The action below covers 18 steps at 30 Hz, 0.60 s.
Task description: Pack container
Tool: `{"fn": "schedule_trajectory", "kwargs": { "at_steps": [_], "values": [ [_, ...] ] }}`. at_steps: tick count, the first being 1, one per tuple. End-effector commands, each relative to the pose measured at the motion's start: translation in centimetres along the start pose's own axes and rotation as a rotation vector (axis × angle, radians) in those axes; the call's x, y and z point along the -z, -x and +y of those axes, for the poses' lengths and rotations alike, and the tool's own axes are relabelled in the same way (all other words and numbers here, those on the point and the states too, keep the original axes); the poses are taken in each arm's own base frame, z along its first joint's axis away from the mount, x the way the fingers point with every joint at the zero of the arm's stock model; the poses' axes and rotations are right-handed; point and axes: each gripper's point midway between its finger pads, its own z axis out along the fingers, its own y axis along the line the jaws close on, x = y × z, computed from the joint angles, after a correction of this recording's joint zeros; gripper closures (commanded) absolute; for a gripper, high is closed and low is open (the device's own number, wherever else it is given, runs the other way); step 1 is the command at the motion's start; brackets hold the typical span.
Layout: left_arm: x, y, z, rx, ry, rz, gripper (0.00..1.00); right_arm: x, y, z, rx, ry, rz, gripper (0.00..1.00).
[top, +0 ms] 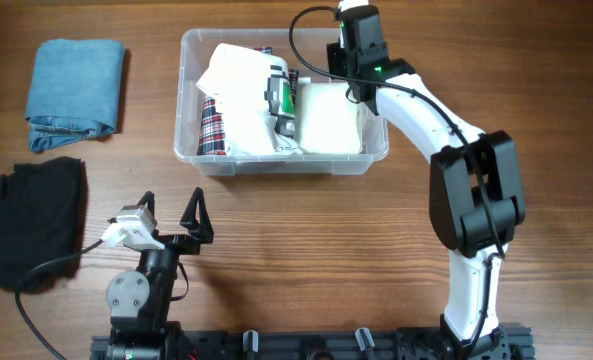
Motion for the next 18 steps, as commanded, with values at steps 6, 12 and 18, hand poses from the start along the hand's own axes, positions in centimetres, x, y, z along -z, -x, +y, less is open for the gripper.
{"fn": "schedule_trajectory", "kwargs": {
  "at_steps": [6, 12, 18],
  "values": [
    [0.0, 0.0, 0.3, 0.002, 0.009, -0.002, 0.0, 7.7, 5.9, 0.0, -0.008, 0.011, -0.097, 0.55],
    [0.0, 0.0, 0.3, 0.002, 0.009, -0.002, 0.0, 19.4, 10.8, -2.4, -0.035, 0.034, -0.207, 0.2],
    [0.0, 0.0, 0.3, 0.002, 0.009, -0.002, 0.01, 22.5, 8.0, -10.7, -0.274, -0.089, -0.1, 0.0]
  ]
}}
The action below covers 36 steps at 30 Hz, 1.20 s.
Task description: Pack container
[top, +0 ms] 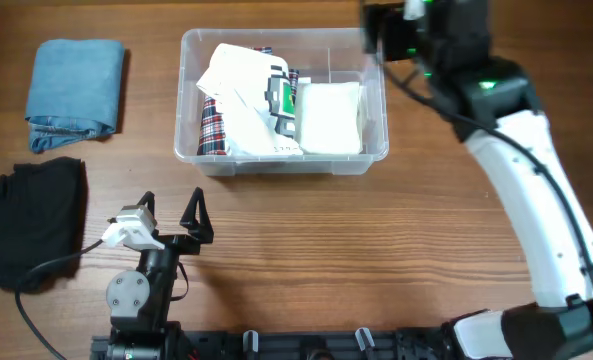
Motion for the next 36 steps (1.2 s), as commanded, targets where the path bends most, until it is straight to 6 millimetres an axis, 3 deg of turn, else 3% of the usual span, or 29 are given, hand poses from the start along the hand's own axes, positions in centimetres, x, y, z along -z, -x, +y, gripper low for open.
{"fn": "schedule_trajectory", "kwargs": {
  "at_steps": [1, 5, 10, 18, 23, 28, 32, 34, 36],
  "values": [
    [0.0, 0.0, 0.3, 0.002, 0.009, -0.002, 0.0, -0.9, -2.6, -5.7, -0.198, -0.12, 0.103, 0.0],
    [0.0, 0.0, 0.3, 0.002, 0.009, -0.002, 0.0, -0.4, -5.8, -10.9, -0.358, -0.242, 0.211, 0.0],
    [0.0, 0.0, 0.3, 0.002, 0.009, -0.002, 0.0, 0.5, -7.8, -14.0, -0.388, -0.313, 0.283, 0.0],
    [0.0, 0.3, 0.1, 0.002, 0.004, -0.014, 0.0, 0.5, -7.9, -14.1, -0.391, -0.314, 0.284, 0.0],
    [0.3, 1.1, -2.7, -0.009, -0.142, -0.027, 0.0, 0.5, -7.9, -14.1, -0.391, -0.314, 0.284, 0.0],
    [2.0, 5.0, -4.9, -0.064, -0.158, -0.012, 0.0, 0.5, -7.9, -14.1, -0.391, -0.314, 0.284, 0.0],
    [3.2, 8.7, -5.4, -0.075, -0.049, 0.088, 0.0, 0.5, -7.9, -14.1, -0.391, -0.314, 0.284, 0.0],
    [3.0, 9.6, -5.7, -0.067, -0.011, 0.169, 0.0, 0.3, -7.4, -14.1, -0.391, -0.309, 0.264, 0.0],
    [2.4, 9.9, -5.7, -0.058, 0.02, 0.246, 0.0, 0.5, -7.4, -14.6, -0.261, -0.317, 0.279, 0.0]
  ]
}}
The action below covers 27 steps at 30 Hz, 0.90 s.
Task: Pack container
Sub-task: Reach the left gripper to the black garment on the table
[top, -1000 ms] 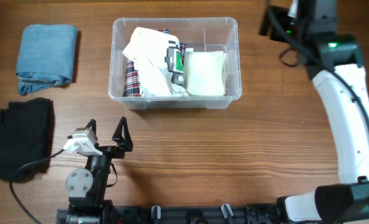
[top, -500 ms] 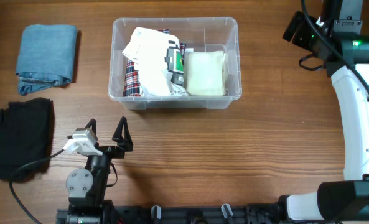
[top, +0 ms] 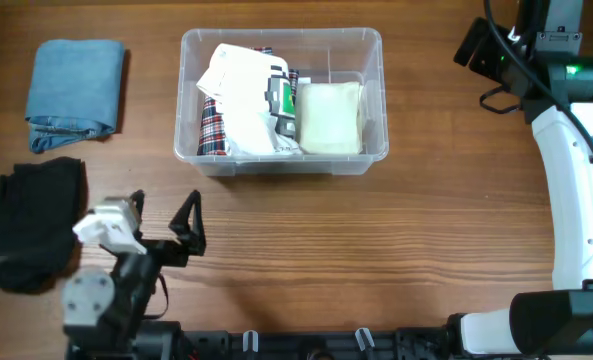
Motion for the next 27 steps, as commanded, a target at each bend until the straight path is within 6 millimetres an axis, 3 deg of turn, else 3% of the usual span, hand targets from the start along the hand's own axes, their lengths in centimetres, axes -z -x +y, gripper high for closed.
{"fn": "schedule_trajectory", "kwargs": {
  "at_steps": [1, 4, 6, 11, 14, 16, 18, 23, 27],
  "values": [
    [-0.9, 2.0, 0.1, -0.008, 0.073, 0.106, 0.0, -0.5, 0.5, -1.0, 0.184, -0.069, -0.019, 0.0],
    [-3.4, 1.3, 0.8, 0.015, 0.126, 0.248, 0.0, 0.0, 2.2, -6.4, 0.195, -0.342, -0.075, 0.0],
    [-4.9, 0.7, 1.3, 0.022, 0.141, 0.292, 0.0, 0.1, 3.0, -8.3, 0.168, -0.384, -0.092, 0.0],
    [-7.3, -1.4, 2.7, 0.035, 0.186, 0.387, 0.0, -1.4, 3.7, -12.1, 0.039, -0.211, -0.061, 0.0],
    [-8.5, -0.6, 2.6, 0.034, 0.175, 0.353, 0.0, -2.0, 3.6, -13.4, -0.03, -0.094, -0.037, 0.0],
    [-8.8, -0.2, 2.5, 0.032, 0.169, 0.336, 0.0, -2.2, 3.4, -15.8, -0.07, -0.118, -0.026, 0.0],
    [-8.8, -0.2, 2.5, 0.032, 0.165, 0.336, 0.0, -2.1, 3.3, -16.7, -0.086, -0.132, -0.025, 0.0],
    [-8.2, 1.4, 2.1, 0.022, 0.161, 0.276, 0.0, -2.1, 3.3, -16.8, -0.088, -0.133, -0.025, 0.0],
    [-7.4, 1.6, 4.6, 0.023, 0.297, 0.291, 0.0, -2.1, 3.3, -16.8, -0.089, -0.134, -0.025, 0.0]
  ]
}}
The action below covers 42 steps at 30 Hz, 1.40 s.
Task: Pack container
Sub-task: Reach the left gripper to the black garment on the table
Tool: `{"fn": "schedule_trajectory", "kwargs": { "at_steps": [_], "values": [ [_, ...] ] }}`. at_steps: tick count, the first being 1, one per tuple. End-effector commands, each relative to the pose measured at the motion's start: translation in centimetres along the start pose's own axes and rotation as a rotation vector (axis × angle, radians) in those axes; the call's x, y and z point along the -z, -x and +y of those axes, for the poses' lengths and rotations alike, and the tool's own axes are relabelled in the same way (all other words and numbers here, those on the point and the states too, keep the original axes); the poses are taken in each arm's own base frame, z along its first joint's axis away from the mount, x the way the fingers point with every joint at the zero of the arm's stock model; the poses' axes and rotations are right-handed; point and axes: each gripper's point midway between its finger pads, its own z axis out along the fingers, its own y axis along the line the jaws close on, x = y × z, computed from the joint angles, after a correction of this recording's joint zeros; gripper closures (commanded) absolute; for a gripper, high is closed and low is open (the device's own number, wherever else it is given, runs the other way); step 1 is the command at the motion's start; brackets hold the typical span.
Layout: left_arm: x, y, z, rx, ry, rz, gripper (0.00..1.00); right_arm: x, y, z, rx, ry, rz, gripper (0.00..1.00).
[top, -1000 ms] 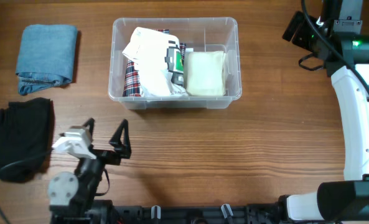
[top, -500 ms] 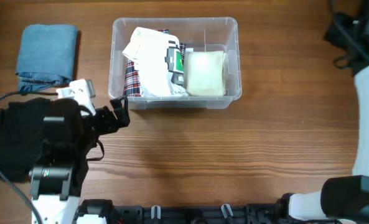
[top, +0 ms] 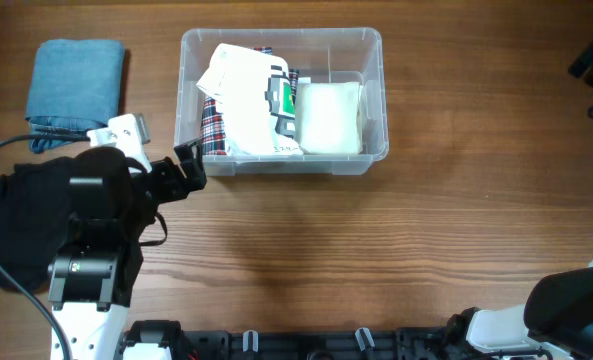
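Observation:
The clear plastic container (top: 376, 60) stands at the back middle of the table. It holds a white garment (top: 238, 75), plaid cloth (top: 212, 130) and a folded cream cloth (top: 328, 118). Folded blue jeans (top: 76, 85) lie at the back left. A black garment (top: 11, 220) lies at the left edge, partly under my left arm. My left gripper (top: 156, 165) hovers open over the black garment's right edge, just left of the container's front corner. Only a dark end of my right gripper shows at the right edge, its fingers hidden.
The white base of the right arm (top: 536, 320) rises at the front right corner. A black rail (top: 306, 345) runs along the table's front edge. Bare wood lies in front of the container.
My left arm has moved from the front edge up and back, its gripper now over the black garment beside the container. My right gripper has moved further right, nearly out of the overhead view.
My right gripper was over the container's right side by the cream cloth, while the left rested open at the front. The right then stood behind the container's right corner, then far right. The cream cloth stays in the container, and the left now hovers over the black garment.

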Motion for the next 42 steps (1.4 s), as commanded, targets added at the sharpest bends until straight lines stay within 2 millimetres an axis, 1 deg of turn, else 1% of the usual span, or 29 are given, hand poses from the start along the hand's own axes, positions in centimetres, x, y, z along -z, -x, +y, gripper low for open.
{"fn": "schedule_trajectory", "kwargs": {
  "at_steps": [1, 2, 4, 6, 8, 9, 12, 13, 14, 16, 18, 20, 23, 24, 26, 28, 31, 33, 35, 38, 42],
  "values": [
    [0.8, 1.6, 2.5, 0.009, 0.137, -0.038, 0.0, -0.7, -0.6, 0.4, 0.018, 0.021, 0.024, 0.0],
    [0.6, 1.4, 3.5, 0.021, 0.176, -0.028, 0.0, -0.7, -0.6, 0.4, 0.018, 0.021, 0.024, 0.0],
    [0.3, 0.9, 6.6, 0.093, 0.315, -0.009, 0.0, -0.7, -0.6, 0.4, 0.019, 0.021, 0.023, 0.0],
    [0.2, 0.2, 9.6, 0.117, 0.455, 0.021, 0.0, -0.7, -0.6, 0.4, 0.019, 0.021, 0.024, 0.0],
    [0.2, -0.2, 11.9, 0.128, 0.556, 0.043, 0.0, -0.7, -0.6, 0.4, 0.019, 0.021, 0.024, 0.0],
    [-0.1, -0.6, 13.6, 0.159, 0.63, 0.058, 0.0, -0.7, -0.6, 0.4, 0.019, 0.021, 0.024, 0.0],
    [-1.0, -1.3, 17.5, 0.187, 0.782, 0.095, 0.0, -0.7, -0.6, 0.4, 0.019, 0.021, 0.024, 0.0],
    [-1.3, -1.7, 18.8, 0.184, 0.835, 0.12, 0.0, -0.7, -0.6, 0.4, 0.019, 0.021, 0.024, 0.0],
    [-1.7, -2.4, 19.6, 0.181, 0.863, 0.151, 0.0, -0.7, -0.6, 0.4, 0.019, 0.021, 0.024, 0.0],
    [-2.8, -4.1, 20.9, 0.175, 0.901, 0.233, 0.01, -0.7, -0.6, 0.4, 0.019, 0.021, 0.024, 0.0],
    [-3.7, -5.9, 22.2, 0.099, 0.953, 0.342, 0.0, -0.7, -0.6, 0.4, 0.019, 0.021, 0.024, 0.0],
    [-3.9, -7.2, 23.4, -0.009, 1.011, 0.443, 0.0, -0.7, -0.6, 0.4, 0.019, 0.021, 0.024, 0.0],
    [-3.8, -8.5, 25.1, -0.186, 1.118, 0.579, 0.01, -0.7, -0.6, 0.4, 0.019, 0.021, 0.024, 0.0],
    [-3.9, -9.0, 25.4, -0.216, 1.133, 0.61, 0.0, -0.7, -0.6, 0.4, 0.019, 0.021, 0.024, 0.0],
    [-4.2, -9.3, 26.0, -0.269, 1.156, 0.649, 0.0, -0.7, -0.6, 0.4, 0.019, 0.021, 0.024, 0.0],
    [-4.3, -9.1, 26.8, -0.334, 1.182, 0.675, 0.01, -0.7, -0.6, 0.4, 0.019, 0.021, 0.024, 0.0],
    [-4.8, -8.1, 27.9, -0.489, 1.238, 0.715, 0.0, -0.7, -0.6, 0.4, 0.019, 0.021, 0.024, 0.0],
    [-5.4, -7.9, 28.5, -0.544, 1.257, 0.728, 0.01, -0.7, -0.6, 0.4, 0.019, 0.021, 0.024, 0.0],
    [-5.9, -8.4, 28.9, -0.564, 1.262, 0.749, 0.01, -0.7, -0.6, 0.4, 0.019, 0.021, 0.024, 0.0],
    [-6.5, -10.2, 29.9, -0.585, 1.269, 0.814, 0.01, -0.7, -0.6, 0.4, 0.019, 0.021, 0.024, 0.0],
    [-6.1, -11.3, 31.8, -0.62, 1.364, 0.872, 0.01, -0.7, -0.6, 0.4, 0.019, 0.021, 0.024, 0.0]
  ]
}}
